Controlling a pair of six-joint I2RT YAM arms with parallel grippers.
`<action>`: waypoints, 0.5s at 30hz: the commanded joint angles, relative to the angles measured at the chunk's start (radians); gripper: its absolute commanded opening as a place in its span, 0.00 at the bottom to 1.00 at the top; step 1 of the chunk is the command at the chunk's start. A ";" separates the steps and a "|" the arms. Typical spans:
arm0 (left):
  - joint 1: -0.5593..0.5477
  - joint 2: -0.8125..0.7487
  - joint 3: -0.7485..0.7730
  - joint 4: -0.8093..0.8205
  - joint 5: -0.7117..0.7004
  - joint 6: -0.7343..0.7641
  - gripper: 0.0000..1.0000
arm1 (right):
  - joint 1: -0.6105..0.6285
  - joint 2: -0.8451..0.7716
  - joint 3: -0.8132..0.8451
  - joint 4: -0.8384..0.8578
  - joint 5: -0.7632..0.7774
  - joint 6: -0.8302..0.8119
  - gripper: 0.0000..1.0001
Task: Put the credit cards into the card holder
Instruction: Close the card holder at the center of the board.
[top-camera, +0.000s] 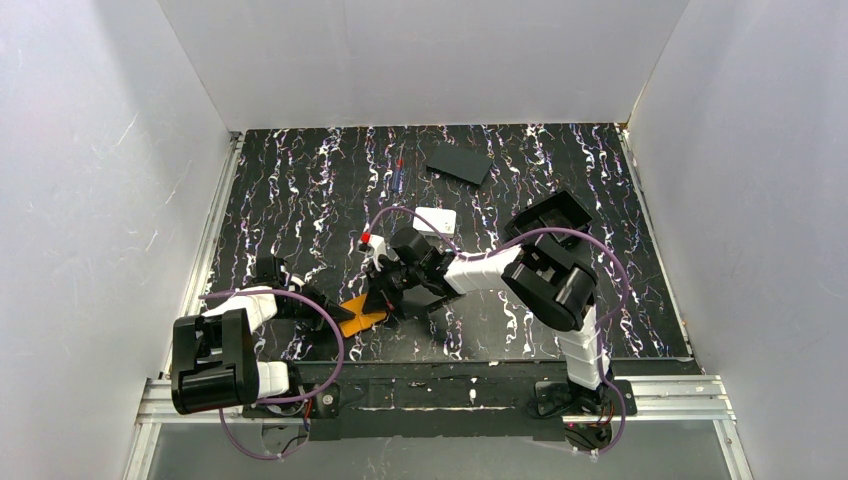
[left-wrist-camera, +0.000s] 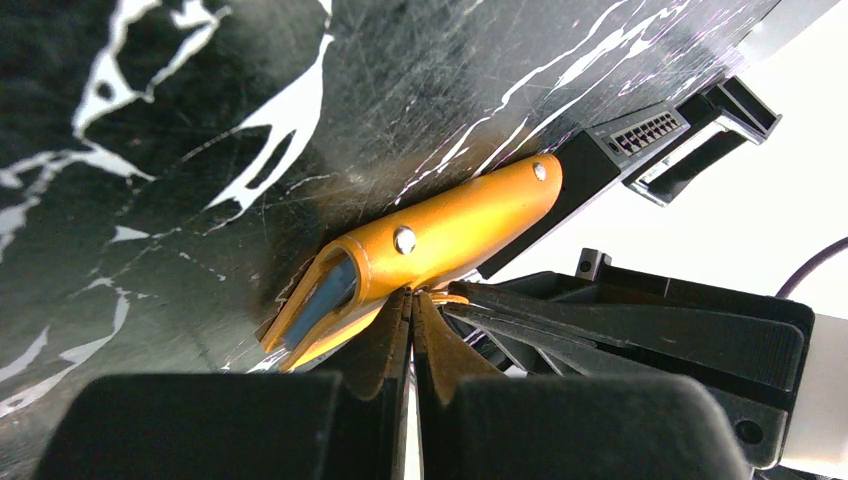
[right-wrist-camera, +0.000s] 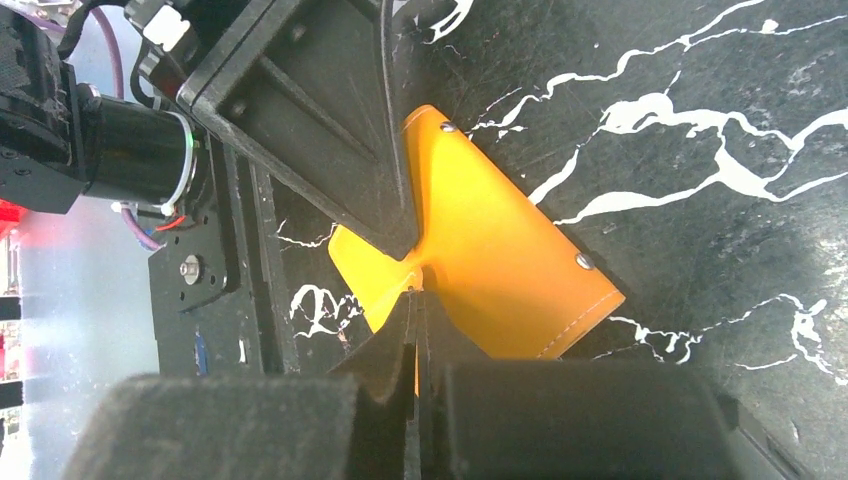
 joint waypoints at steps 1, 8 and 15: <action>-0.008 0.021 -0.022 -0.033 -0.117 0.033 0.00 | -0.002 0.015 0.037 -0.003 -0.008 -0.023 0.01; -0.007 0.018 -0.023 -0.034 -0.116 0.031 0.00 | 0.005 0.037 0.065 -0.046 -0.031 -0.048 0.01; -0.007 0.018 -0.023 -0.034 -0.117 0.032 0.00 | 0.006 0.059 0.086 -0.080 -0.088 -0.082 0.01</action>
